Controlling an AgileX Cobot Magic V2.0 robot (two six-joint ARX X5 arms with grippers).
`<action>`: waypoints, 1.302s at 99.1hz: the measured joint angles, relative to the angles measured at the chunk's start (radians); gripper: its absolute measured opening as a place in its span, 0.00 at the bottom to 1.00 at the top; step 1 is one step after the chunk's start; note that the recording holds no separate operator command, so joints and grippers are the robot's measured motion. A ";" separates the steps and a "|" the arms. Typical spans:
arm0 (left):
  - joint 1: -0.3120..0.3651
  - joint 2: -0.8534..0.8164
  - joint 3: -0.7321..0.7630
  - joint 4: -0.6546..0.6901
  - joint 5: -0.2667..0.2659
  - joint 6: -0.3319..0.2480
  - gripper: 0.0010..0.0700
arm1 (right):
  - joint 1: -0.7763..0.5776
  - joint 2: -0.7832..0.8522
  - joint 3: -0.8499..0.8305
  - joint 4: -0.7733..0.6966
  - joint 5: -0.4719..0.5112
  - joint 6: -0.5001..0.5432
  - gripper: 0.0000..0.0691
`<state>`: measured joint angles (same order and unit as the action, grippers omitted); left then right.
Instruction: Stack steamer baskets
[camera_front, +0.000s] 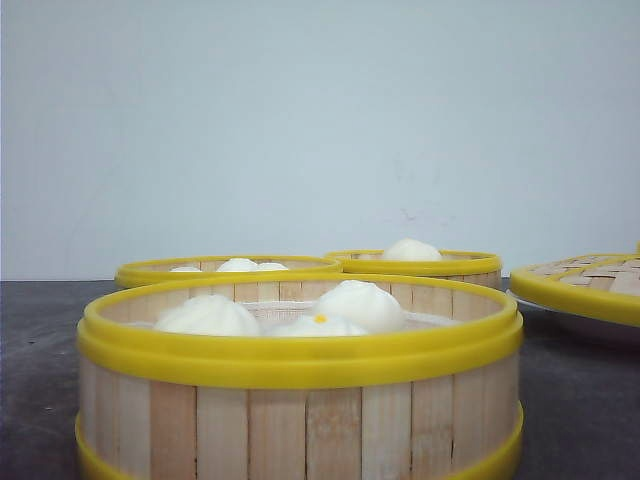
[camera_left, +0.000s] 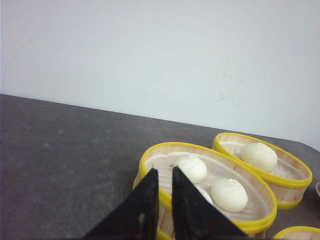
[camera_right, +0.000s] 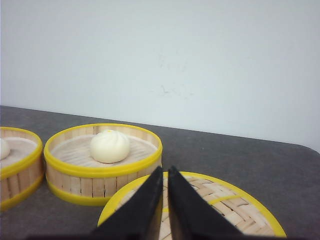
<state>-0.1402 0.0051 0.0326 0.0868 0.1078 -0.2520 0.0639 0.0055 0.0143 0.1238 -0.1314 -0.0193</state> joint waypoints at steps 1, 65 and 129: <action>0.000 0.000 0.000 0.000 0.000 0.000 0.02 | 0.000 0.000 0.000 0.000 0.000 0.000 0.02; 0.000 0.000 0.000 0.000 0.000 0.000 0.02 | 0.000 0.000 0.000 0.000 0.000 0.000 0.02; 0.000 0.000 0.000 0.001 0.000 -0.004 0.02 | 0.000 0.000 0.000 0.038 0.000 0.005 0.02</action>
<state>-0.1402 0.0051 0.0326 0.0875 0.1078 -0.2558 0.0639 0.0051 0.0143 0.1619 -0.1318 -0.0139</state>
